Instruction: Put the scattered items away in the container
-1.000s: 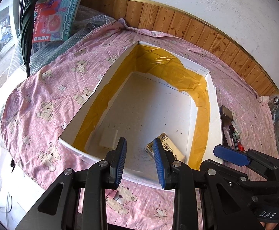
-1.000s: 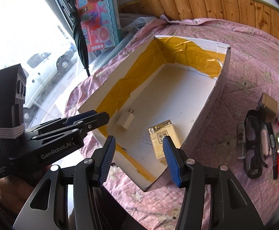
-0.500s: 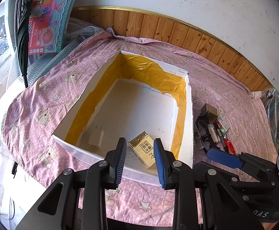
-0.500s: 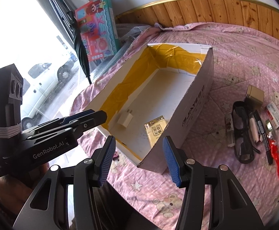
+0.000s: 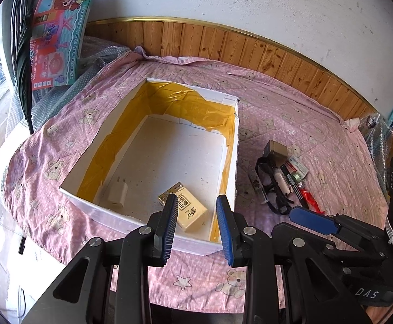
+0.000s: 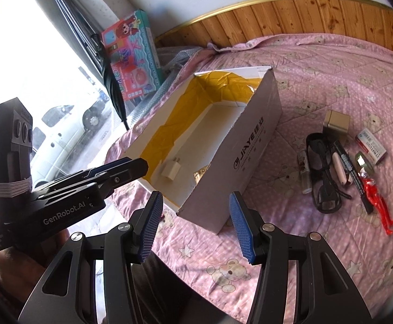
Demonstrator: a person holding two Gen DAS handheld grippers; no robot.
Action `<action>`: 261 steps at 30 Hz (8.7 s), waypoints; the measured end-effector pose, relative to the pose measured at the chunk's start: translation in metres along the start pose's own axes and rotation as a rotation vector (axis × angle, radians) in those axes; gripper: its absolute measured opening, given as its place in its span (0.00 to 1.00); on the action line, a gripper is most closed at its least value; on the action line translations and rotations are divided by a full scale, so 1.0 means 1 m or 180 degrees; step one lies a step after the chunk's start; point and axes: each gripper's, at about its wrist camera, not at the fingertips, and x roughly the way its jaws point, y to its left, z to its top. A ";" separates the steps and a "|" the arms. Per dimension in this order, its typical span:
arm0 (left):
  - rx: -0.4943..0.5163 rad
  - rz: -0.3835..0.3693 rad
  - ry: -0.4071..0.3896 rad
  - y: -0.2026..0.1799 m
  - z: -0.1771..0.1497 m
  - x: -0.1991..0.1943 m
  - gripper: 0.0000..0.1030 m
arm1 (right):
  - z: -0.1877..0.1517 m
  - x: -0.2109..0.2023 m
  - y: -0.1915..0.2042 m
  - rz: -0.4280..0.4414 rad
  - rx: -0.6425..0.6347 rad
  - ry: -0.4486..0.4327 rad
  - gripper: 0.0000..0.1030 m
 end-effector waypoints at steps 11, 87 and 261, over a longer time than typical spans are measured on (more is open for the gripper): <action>0.0148 -0.0097 0.0031 -0.036 -0.005 -0.003 0.30 | -0.014 -0.029 -0.030 -0.0023 0.0196 -0.0137 0.53; 0.0211 -0.0343 0.0833 -0.121 -0.001 0.236 0.22 | -0.026 -0.009 -0.263 -0.1027 0.1062 0.0175 0.27; -0.0232 -0.0437 -0.0383 0.040 0.017 -0.004 0.19 | 0.025 0.019 0.078 -0.0579 -0.0654 -0.0104 0.14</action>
